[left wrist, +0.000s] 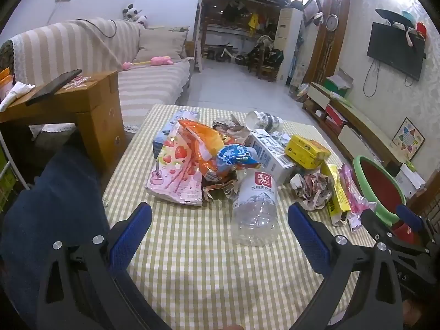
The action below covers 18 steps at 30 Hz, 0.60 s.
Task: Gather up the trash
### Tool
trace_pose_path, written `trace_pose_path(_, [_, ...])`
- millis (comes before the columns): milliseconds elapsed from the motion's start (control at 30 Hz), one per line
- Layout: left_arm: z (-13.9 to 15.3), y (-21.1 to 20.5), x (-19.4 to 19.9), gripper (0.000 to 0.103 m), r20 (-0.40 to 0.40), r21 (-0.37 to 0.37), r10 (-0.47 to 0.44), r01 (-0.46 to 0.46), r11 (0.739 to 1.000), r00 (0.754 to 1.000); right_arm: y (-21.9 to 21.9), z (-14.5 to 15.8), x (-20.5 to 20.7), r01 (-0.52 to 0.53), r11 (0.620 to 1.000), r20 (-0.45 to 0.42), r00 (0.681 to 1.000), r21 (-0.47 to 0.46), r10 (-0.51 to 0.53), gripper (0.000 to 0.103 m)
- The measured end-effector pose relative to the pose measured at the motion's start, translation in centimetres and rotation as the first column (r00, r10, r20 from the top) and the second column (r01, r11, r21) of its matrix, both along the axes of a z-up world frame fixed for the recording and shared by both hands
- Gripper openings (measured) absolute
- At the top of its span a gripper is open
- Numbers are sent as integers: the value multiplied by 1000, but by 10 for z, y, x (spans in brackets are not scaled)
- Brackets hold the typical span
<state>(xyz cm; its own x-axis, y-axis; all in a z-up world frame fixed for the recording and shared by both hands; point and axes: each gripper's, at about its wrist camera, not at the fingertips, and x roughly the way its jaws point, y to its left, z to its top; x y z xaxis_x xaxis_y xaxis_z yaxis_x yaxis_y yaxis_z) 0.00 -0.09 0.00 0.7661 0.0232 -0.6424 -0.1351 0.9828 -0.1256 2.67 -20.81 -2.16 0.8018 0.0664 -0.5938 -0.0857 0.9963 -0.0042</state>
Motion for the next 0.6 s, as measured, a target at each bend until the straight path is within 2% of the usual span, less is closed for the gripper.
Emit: trace_pose_path(600, [0,0,0,95,0,-8,-4,4,1000,1000,-3,-3,3,13,1000,-16,1000,5,-13,98])
